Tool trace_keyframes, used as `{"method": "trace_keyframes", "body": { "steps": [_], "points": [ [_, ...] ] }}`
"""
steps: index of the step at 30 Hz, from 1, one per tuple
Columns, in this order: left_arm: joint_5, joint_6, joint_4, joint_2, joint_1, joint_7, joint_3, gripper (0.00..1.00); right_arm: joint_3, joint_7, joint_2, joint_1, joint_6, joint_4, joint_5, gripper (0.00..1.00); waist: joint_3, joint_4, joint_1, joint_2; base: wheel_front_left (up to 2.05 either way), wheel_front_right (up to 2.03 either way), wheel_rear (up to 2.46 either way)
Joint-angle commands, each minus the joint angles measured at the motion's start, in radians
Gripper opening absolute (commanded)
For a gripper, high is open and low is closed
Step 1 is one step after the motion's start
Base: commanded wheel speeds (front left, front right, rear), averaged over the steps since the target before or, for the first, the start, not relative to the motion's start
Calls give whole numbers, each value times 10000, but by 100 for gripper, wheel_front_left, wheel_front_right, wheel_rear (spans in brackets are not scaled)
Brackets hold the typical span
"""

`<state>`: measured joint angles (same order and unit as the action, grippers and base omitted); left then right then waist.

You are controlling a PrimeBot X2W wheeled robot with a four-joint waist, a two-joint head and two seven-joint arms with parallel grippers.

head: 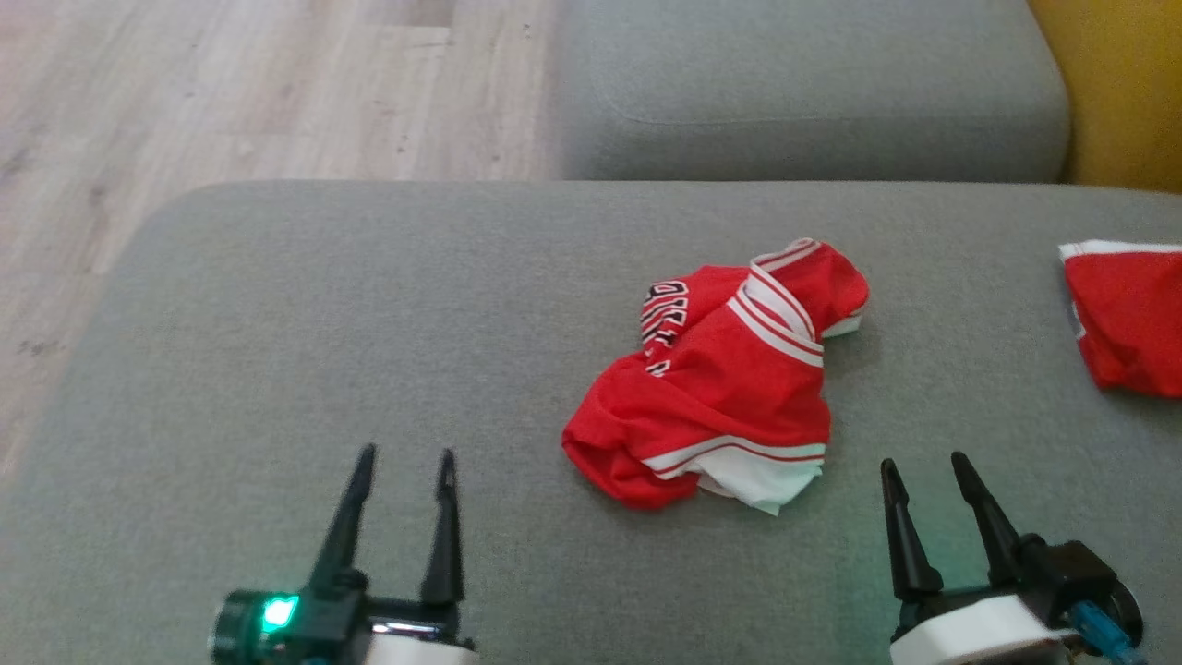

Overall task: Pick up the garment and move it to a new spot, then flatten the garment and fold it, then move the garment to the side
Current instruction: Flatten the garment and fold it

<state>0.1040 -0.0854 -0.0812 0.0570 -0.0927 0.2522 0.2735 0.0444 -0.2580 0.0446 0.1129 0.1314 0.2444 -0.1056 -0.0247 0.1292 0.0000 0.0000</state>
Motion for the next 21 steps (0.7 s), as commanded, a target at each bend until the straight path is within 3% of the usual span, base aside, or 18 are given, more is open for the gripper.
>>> {"method": "trace_keyframes", "body": {
  "steps": [1,8,12,21],
  "points": [
    [-145,93,208,-68,488,95,-83,100,218,-38,57,-500,-7,-389,7,100,141,-217,0,0,0,0,0],
    [-146,741,-895,-68,1987,95,1723,100,537,-38,57,-770,-7,-775,178,100,846,-1382,0,0,0,0,0],
    [-160,1212,-2054,-68,3759,95,3358,100,668,-38,57,-1286,-7,-1058,246,100,1734,-2374,0,0,0,0,0],
    [424,1415,-4430,-68,6007,-386,5564,100,968,-38,56,-1793,-7,-1088,66,100,2747,-3745,0,0,0,0,0]
  ]
}}
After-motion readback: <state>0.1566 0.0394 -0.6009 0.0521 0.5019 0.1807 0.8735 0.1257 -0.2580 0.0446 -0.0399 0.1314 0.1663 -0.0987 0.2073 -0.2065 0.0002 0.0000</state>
